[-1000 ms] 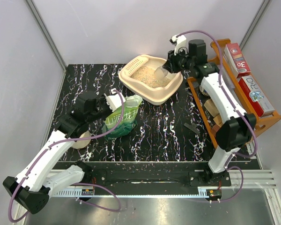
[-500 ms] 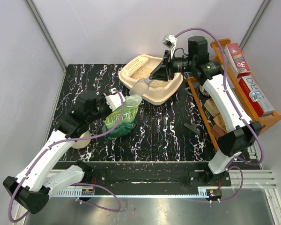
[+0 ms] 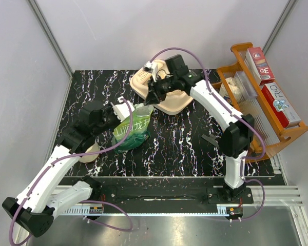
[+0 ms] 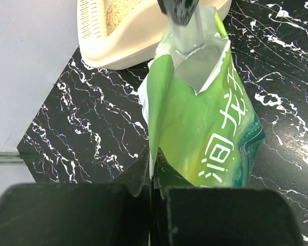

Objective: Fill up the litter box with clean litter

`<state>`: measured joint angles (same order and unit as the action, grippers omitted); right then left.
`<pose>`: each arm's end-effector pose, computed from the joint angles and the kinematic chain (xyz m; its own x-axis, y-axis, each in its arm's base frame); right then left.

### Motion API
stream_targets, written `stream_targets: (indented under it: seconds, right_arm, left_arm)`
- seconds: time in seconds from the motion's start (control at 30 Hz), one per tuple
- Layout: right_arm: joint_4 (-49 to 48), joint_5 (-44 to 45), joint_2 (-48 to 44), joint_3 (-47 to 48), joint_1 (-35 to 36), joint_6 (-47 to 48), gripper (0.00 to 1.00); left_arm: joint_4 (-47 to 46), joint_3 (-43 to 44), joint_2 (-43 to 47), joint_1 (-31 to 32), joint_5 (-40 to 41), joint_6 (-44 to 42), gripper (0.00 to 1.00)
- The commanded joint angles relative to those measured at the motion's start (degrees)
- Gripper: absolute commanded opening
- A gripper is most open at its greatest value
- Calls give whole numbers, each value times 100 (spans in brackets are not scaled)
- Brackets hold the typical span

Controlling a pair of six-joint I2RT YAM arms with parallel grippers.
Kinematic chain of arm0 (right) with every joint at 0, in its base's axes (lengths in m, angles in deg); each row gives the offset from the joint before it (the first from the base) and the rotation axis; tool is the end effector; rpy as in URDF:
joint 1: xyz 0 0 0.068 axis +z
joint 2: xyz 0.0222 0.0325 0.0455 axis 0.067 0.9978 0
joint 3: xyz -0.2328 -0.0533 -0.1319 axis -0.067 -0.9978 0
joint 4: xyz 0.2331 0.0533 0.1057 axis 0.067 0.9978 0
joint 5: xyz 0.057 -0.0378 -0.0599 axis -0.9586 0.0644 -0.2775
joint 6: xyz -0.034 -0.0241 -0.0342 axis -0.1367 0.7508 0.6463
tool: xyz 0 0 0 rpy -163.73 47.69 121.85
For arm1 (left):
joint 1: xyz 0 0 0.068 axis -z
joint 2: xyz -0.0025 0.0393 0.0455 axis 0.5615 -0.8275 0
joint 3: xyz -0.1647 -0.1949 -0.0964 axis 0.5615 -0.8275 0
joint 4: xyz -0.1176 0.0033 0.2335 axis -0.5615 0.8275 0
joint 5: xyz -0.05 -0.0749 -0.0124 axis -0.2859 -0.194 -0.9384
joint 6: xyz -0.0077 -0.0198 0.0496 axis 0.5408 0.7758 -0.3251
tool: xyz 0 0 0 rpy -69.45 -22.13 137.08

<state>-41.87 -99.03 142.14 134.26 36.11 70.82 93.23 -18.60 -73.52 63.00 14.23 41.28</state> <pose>0.3528 0.2556 0.3695 -0.2823 -0.3875 -0.8776 -0.9593 0.1035 0.2629 0.1678 -0.0964 0.3613 -0.0216 0.6198 -0.7844 0.6724 0.5897 0.4474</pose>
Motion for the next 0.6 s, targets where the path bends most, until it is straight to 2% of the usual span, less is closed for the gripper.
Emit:
stream_targets:
  seconds: [0.0, 0.07, 0.23, 0.37, 0.47, 0.57]
  right_arm:
    - [-478, 2640, -141, 354, 455, -1387, 0]
    - [-453, 3290, -168, 511, 543, -2071, 0]
    - [302, 3794, 113, 847, 807, -2269, 0]
    - [338, 3874, 113, 225, 824, -2304, 0]
    - [-47, 3743, 26, -425, 833, -2330, 0]
    - [-933, 3576, -89, -1208, 860, -2496, 0]
  left_arm:
    - [-1004, 113, 296, -36, 10, 105, 0]
    - [-986, 122, 305, -36, -52, 183, 0]
    - [-1100, 131, 261, -19, -167, 333, 0]
    - [-1153, 184, 226, -10, -123, 509, 0]
    - [-1197, 193, 209, -10, -123, 623, 0]
    - [-1320, 79, 182, -10, -158, 729, 0]
